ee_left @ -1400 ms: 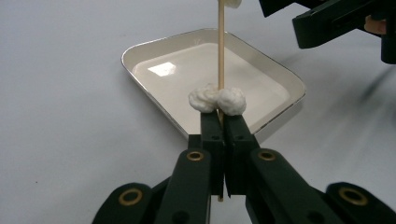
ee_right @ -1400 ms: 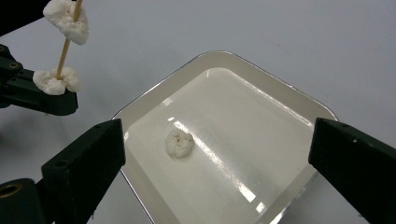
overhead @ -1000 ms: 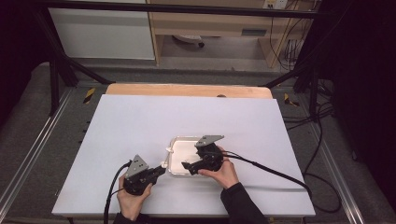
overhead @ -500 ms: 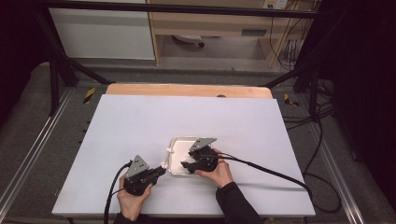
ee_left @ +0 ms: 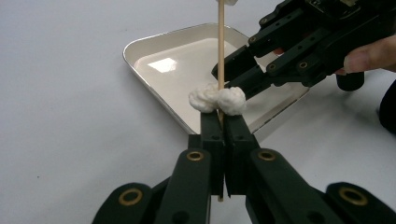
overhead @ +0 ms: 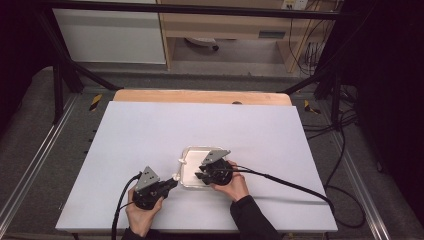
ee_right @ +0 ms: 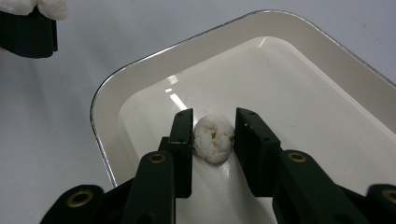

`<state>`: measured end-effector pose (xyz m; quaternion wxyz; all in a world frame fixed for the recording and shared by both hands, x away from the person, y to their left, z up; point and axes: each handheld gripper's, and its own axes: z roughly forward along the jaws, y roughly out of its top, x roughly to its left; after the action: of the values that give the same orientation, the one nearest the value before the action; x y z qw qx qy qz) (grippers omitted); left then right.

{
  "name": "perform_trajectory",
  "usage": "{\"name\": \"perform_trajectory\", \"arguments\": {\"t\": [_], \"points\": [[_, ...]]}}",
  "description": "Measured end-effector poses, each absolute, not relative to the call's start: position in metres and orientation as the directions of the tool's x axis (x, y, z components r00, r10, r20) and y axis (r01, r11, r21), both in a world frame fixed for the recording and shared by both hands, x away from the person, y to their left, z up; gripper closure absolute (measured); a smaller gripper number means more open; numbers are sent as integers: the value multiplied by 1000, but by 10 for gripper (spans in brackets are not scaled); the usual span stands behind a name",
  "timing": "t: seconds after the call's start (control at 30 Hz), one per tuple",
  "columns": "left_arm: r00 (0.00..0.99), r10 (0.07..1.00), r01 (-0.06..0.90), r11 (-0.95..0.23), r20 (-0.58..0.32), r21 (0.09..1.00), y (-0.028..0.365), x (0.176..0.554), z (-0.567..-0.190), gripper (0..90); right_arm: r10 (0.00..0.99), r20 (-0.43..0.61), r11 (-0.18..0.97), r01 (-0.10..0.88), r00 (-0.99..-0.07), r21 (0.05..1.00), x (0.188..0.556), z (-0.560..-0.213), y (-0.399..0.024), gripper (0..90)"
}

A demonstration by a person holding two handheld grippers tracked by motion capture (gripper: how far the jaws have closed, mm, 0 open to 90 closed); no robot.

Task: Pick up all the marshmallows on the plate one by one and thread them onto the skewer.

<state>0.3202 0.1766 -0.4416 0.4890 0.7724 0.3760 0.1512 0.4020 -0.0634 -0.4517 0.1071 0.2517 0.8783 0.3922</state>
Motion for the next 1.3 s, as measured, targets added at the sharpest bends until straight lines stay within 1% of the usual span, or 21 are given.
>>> {"name": "perform_trajectory", "arguments": {"t": [0.17,0.33,0.53,0.83,1.3], "points": [[673,728,431,-239,-133,870,176,320,-442,884,533,10,561,362,-846,745,402,-450,-64,709],[675,726,428,-241,-131,871,176,319,-441,885,540,39,529,375,-841,762,402,-439,-70,711],[680,721,426,-242,-132,872,173,319,-441,885,555,93,475,406,-827,781,402,-423,-85,712],[689,713,424,-253,-128,870,168,320,-441,885,572,180,375,450,-800,810,399,-410,-115,715],[709,695,414,-275,-118,868,157,318,-440,885,570,277,244,481,-773,842,394,-394,-152,721]]}}
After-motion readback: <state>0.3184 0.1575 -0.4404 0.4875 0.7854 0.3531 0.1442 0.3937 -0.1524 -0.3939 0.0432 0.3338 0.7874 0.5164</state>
